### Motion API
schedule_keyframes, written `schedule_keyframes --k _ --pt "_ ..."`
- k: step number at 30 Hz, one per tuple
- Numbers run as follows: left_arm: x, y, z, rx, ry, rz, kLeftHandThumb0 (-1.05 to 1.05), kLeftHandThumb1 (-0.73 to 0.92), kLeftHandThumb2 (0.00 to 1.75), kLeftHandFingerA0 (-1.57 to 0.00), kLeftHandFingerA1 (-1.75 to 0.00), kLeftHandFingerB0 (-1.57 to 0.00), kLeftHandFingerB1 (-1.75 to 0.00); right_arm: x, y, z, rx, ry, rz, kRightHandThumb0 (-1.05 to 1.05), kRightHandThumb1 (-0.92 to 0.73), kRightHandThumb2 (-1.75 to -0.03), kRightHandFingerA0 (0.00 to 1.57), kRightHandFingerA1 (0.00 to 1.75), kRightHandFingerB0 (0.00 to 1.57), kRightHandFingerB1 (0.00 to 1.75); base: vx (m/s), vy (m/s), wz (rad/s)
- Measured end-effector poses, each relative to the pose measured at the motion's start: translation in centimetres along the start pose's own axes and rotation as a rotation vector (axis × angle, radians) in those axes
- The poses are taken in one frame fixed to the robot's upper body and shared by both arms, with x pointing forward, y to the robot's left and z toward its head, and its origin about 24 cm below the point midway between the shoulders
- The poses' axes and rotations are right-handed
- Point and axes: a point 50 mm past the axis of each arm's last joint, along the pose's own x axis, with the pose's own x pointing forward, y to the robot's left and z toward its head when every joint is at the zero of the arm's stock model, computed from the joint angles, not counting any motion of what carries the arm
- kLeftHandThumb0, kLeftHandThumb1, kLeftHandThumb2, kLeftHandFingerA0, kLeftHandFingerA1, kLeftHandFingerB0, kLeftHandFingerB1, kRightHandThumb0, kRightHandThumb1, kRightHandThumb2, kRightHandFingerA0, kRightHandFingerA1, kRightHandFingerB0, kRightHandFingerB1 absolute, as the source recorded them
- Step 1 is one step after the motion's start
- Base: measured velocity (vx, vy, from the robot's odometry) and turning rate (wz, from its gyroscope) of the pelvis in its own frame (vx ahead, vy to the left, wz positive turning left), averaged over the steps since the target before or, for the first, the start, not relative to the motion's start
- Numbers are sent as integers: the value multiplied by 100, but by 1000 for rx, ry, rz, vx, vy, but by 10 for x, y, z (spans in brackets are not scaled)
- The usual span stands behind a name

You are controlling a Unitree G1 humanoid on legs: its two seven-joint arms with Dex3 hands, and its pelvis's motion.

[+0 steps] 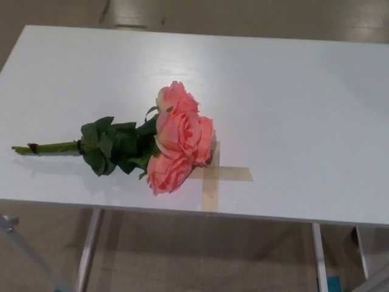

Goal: Use the left hand to pick up the rose and passes it to a human.

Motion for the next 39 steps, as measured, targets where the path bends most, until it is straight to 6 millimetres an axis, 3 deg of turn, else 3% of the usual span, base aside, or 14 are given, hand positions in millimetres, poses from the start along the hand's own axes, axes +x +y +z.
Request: schedule_keyframes --k 3,4,5,6,10,11,13,18,19,22,23,27,33,39 --pt "0 0 0 -3 -3 -10 -41 59 57 -57 -40 -39 -34 0 0 -1 1 0 -4 -43 -52 -80 67 61 47 52 0 0 0" --pt "0 0 0 -5 -4 -12 -44 52 56 -49 -39 -21 -29 0 0 -2 1 0 -6 -43 -52 -80 69 62 45 52 0 0 0" --pt "0 -1 -1 -8 -4 -19 -46 50 56 -49 -39 -18 -28 0 0 -2 1 0 -8 -44 -52 -81 70 63 45 52 0 0 0" --pt "0 -1 -1 -11 -3 -29 -49 48 54 -49 -38 -17 -28 -1 0 -3 1 1 -10 -37 -62 -59 76 51 49 39 0 0 0" --pt "-1 -3 -2 -17 -2 -67 -49 48 54 -49 -38 -17 -28 -1 0 -6 2 6 -15 -37 -62 -59 76 51 49 39 0 0 0" --pt "-1 -3 -2 -18 -2 -74 -62 40 70 -29 -43 -8 -33 -1 0 -6 2 6 -16 -37 -62 -59 75 51 47 39 0 0 0" --pt "0 -4 1 1 -16 -101 -63 40 71 -32 -44 -7 -31 -1 0 -7 3 6 -19 -38 -62 -59 75 51 47 39 0 0 0" --pt "0 -10 18 83 -95 -181 -70 46 76 -14 -40 -6 -32 -1 0 -6 4 -1 -22 -38 -61 -58 76 51 47 38 0 0 0" --pt "-1 -11 22 106 -117 -203 -33 20 83 -2 -49 0 -46 -2 -1 -7 6 0 -23 -39 -61 -58 75 50 46 38 0 0 0" --pt "-4 -14 32 176 -181 -260 -34 19 83 -2 -49 0 -45 -2 -1 -9 8 4 -24 -39 -61 -58 74 50 46 38 0 0 0" --pt "-7 -15 36 206 -214 -278 -69 41 72 -9 -37 -20 -37 -2 -1 -10 8 5 -24 -39 -61 -58 74 50 46 38 0 0 0" --pt "-16 -18 44 275 -300 -322 -68 41 70 -22 -39 -26 -37 -3 -1 -11 8 8 -25 -39 -61 -58 76 51 45 38 0 0 0" --pt "-37 -29 44 317 -418 -364 -67 42 70 -23 -40 -29 -38 -3 -2 -11 2 7 -25 -38 -61 -58 76 51 45 38 0 0 0" --pt "-65 -28 43 360 -517 -394 -62 50 56 -27 -33 -34 -32 -2 -2 -11 0 5 -26 -38 -61 -58 77 51 46 38 0 0 0"
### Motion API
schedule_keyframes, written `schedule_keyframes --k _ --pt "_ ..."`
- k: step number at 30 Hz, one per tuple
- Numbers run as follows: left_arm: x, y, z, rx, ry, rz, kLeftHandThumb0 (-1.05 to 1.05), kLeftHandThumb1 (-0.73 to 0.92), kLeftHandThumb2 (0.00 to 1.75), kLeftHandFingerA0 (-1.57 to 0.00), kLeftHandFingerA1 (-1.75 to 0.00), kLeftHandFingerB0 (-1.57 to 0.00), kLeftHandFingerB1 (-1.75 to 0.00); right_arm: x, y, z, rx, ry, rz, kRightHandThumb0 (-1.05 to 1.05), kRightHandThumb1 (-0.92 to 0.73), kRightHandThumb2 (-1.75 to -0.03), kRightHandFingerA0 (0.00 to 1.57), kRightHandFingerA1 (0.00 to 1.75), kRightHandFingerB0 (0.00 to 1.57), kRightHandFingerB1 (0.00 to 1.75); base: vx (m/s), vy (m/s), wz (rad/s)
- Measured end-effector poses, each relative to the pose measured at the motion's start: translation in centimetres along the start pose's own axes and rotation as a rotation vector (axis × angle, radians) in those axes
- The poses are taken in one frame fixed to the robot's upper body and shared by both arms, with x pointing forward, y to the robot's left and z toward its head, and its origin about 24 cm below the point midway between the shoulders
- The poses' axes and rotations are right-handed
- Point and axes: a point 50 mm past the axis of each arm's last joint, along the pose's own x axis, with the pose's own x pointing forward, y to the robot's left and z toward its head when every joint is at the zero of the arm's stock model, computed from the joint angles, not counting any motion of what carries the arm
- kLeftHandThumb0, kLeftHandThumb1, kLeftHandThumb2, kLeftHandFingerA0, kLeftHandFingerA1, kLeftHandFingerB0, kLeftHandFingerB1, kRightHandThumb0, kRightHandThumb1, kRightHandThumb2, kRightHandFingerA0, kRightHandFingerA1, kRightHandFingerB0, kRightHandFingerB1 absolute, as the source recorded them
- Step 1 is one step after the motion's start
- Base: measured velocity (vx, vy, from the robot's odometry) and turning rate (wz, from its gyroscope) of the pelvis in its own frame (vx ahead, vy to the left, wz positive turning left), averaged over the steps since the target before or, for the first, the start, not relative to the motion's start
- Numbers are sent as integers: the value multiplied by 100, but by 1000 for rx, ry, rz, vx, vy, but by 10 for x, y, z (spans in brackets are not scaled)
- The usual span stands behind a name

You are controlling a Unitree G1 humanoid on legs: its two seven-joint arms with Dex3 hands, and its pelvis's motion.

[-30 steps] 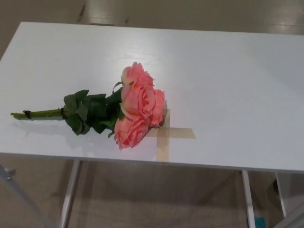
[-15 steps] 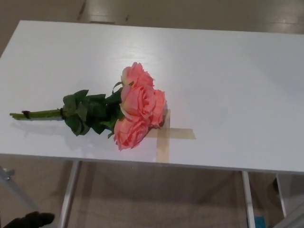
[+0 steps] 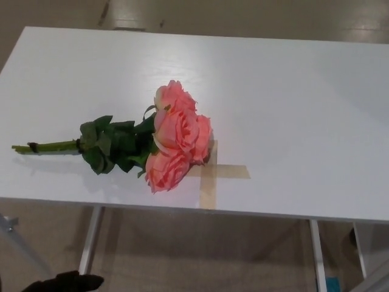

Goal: Use the left hand to pick up the rose and passes it to a human.

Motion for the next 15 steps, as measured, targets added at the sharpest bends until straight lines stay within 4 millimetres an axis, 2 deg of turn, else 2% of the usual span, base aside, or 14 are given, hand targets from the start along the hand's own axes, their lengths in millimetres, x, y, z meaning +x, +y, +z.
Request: schedule_keyframes --k 2,3,6,7,13,14,15 --pt "-9 -3 5 13 -27 -14 -60 49 56 -33 -36 -37 -33 0 0 0 -1 1 -1 -38 -60 -58 79 56 45 39 0 0 0" --pt "-15 -5 6 22 -37 -22 -64 42 78 -29 -45 -34 -45 0 0 0 -2 1 0 -38 -61 -58 78 55 46 39 0 0 0" --pt "-34 -7 11 41 -66 -46 -64 42 78 -29 -45 -34 -45 0 0 -1 -7 4 1 -38 -61 -58 78 55 46 39 0 0 0" --pt "-41 -8 14 51 -76 -56 -61 41 77 -34 -47 -37 -46 0 0 -2 -8 5 1 -38 -61 -58 77 52 46 39 0 0 0" --pt "-74 -5 43 70 -215 -25 -62 42 77 -31 -47 -34 -45 0 0 -1 -16 4 4 -38 -61 -58 77 51 46 39 0 0 0" --pt "-79 -5 48 74 -237 -21 -69 44 75 -27 -45 -13 -36 0 0 -1 -16 5 4 -38 -62 -58 74 50 46 39 0 0 0" --pt "-82 -4 52 77 -254 -18 -69 44 75 -27 -45 -13 -36 0 0 -1 -17 5 4 -38 -62 -58 74 50 46 39 0 0 0"
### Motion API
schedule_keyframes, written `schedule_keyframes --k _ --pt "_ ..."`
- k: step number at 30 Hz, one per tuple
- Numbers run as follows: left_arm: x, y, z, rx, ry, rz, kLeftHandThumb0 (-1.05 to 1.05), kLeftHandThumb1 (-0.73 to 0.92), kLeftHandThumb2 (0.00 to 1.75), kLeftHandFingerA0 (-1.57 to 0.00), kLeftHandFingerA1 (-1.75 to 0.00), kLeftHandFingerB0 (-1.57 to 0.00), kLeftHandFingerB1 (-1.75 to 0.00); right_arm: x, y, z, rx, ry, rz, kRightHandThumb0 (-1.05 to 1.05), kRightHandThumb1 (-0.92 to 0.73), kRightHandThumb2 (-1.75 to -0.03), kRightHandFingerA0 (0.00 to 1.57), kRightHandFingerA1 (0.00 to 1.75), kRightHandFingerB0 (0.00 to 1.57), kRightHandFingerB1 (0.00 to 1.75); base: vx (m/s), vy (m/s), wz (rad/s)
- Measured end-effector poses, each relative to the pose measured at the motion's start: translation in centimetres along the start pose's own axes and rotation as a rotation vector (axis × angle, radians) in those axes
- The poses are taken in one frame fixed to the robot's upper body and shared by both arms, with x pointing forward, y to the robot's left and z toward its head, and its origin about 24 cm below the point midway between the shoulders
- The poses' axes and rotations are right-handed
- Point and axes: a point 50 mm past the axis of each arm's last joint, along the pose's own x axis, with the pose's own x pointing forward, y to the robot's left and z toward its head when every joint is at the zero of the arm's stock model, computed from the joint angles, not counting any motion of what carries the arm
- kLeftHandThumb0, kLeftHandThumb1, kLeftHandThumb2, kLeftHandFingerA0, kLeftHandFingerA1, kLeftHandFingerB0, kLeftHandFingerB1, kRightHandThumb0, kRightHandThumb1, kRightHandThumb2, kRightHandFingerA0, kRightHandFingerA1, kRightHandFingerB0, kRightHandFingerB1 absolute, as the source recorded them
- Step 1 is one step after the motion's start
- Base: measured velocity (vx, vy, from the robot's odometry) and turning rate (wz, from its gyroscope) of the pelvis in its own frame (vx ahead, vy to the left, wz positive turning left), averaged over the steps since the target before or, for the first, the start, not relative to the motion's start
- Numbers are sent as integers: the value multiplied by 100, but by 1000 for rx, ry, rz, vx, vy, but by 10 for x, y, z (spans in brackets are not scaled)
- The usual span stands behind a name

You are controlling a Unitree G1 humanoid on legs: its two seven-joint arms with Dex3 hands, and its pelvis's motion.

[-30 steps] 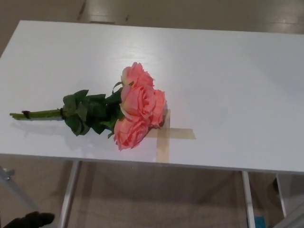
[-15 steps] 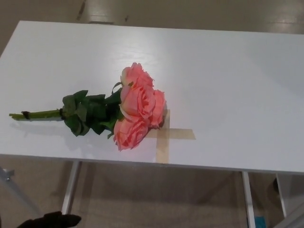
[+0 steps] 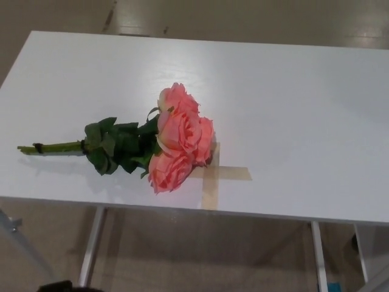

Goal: Use the left hand to pick up the rose and passes it to a human.

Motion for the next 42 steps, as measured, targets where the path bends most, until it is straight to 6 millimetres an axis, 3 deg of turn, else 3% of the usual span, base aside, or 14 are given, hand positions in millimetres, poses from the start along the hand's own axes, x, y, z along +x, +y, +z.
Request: schedule_keyframes --k 9,10,14,15,16,18,19,21,22,27,28,29,42 --pt "-17 33 67 136 -281 145 -66 43 73 -25 -47 -10 -36 0 1 0 -10 2 4 -37 -62 -59 76 51 46 39 0 0 0" --pt "-19 36 76 157 -319 162 -65 42 71 -23 -42 -13 -35 0 1 -1 -12 3 5 -46 -51 -80 68 62 40 50 0 0 0" --pt "-18 57 117 269 -507 256 -67 42 72 -21 -40 -16 -37 -1 2 -4 -24 19 13 -47 -51 -80 67 61 41 51 0 0 2" --pt "-17 62 125 291 -544 273 -63 50 56 -26 -32 -21 -28 -1 2 -4 -27 21 15 -39 -62 -58 72 49 46 39 0 0 0" --pt "-14 67 134 316 -585 293 -31 24 86 -8 -51 -8 -50 -1 2 -5 -30 24 18 -39 -62 -58 72 49 46 39 0 0 0" --pt "-7 76 145 340 -629 314 -31 24 86 -7 -50 -7 -49 -1 3 -7 -34 28 22 -39 -62 -58 72 49 47 39 0 0 0" --pt "-2 80 149 346 -646 323 -66 50 57 -22 -31 -19 -28 -1 3 -7 -36 30 24 -39 -62 -58 72 49 47 39 0 0 0" --pt "9 89 157 358 -665 342 -66 50 57 -22 -31 -19 -28 -1 3 -8 -39 34 27 -39 -62 -58 72 49 47 39 0 0 0" --pt "14 92 159 362 -667 349 -71 44 82 -2 -29 -7 -32 -1 3 -8 -40 35 28 -47 -51 -80 67 61 41 51 0 0 0" --pt "42 108 162 369 -630 358 -67 42 83 0 -23 -10 -28 -1 3 -9 -42 37 30 -47 -51 -80 68 62 41 50 0 0 0" --pt "51 112 162 369 -607 357 -64 41 75 -4 -23 -8 -25 -1 3 -8 -42 36 31 -39 -61 -58 71 49 45 39 0 0 0" --pt "57 114 162 370 -592 354 -66 41 80 0 -16 -7 -22 -1 3 -8 -43 36 31 -39 -62 -58 72 49 46 39 0 0 0" --pt "136 129 156 448 -311 270 -62 38 78 0 -14 -2 -22 -1 4 -9 -49 40 38 -39 -62 -58 71 49 48 39 0 0 0"
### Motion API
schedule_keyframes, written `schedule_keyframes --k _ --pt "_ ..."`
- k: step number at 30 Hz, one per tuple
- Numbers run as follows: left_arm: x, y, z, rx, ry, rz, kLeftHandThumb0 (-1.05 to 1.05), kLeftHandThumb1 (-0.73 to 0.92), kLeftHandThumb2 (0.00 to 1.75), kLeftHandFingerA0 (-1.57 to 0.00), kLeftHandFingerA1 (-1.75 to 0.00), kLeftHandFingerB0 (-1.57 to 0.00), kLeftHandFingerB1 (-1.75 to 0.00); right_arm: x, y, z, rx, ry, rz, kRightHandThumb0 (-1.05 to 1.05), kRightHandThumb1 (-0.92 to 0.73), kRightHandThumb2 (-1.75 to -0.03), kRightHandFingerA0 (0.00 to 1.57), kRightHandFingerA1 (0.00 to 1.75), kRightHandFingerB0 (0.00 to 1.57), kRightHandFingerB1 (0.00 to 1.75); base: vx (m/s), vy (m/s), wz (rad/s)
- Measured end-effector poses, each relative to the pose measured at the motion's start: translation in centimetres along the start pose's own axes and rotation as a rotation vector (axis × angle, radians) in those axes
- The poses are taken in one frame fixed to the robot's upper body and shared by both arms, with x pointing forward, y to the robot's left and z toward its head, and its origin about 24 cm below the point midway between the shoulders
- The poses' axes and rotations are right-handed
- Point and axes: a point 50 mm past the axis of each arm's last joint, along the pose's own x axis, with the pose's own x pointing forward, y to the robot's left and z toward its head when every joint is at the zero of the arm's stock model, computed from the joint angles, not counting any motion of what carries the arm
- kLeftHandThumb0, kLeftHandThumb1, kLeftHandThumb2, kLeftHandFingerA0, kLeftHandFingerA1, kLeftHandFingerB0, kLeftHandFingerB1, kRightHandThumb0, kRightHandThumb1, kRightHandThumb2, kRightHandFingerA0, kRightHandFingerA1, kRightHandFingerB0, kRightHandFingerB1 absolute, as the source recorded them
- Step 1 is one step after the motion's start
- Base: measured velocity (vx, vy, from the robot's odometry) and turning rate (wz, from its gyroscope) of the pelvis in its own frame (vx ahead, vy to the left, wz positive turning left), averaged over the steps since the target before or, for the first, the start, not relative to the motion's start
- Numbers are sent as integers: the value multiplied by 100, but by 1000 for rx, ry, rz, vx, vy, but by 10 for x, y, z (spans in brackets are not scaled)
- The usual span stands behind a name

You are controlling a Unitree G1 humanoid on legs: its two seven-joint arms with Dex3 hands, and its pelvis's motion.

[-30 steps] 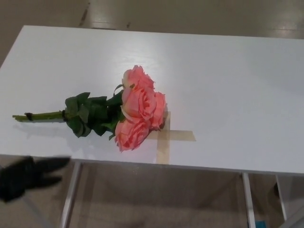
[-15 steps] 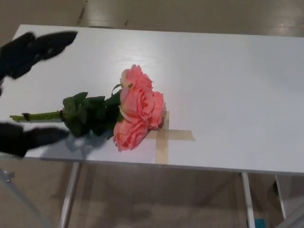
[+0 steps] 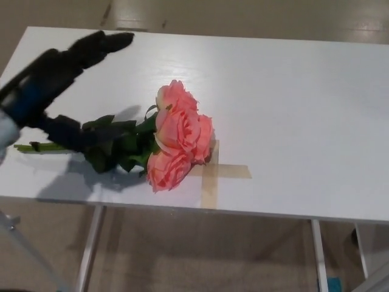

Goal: Use the left hand to pick up the rose and passes it to a human.

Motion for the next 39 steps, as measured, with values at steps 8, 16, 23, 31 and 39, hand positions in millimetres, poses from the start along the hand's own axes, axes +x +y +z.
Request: schedule_keyframes --k 8,16,23,31,39 --pt "29 -20 -20 125 180 -118 -67 38 71 0 -13 -4 -21 0 1 -1 -3 4 4 -39 -62 -58 71 49 49 40 0 0 0" --pt "47 -44 -36 275 321 -226 -60 36 79 0 -16 0 -23 -1 1 -6 -2 16 11 -39 -62 -58 69 48 50 40 0 0 0" --pt "60 -58 -45 422 414 -259 -61 37 79 0 -15 0 -21 -1 1 -7 2 26 20 -38 -62 -58 70 48 51 40 0 0 0" --pt "73 -73 -42 565 420 -263 -62 37 79 0 -15 0 -21 -1 1 -6 7 32 33 -39 -62 -58 68 48 50 40 0 0 0" --pt "78 -81 -35 615 371 -239 -12 76 54 -57 -170 -42 -29 -1 1 -6 7 36 48 -39 -62 -59 69 48 55 42 0 0 0"
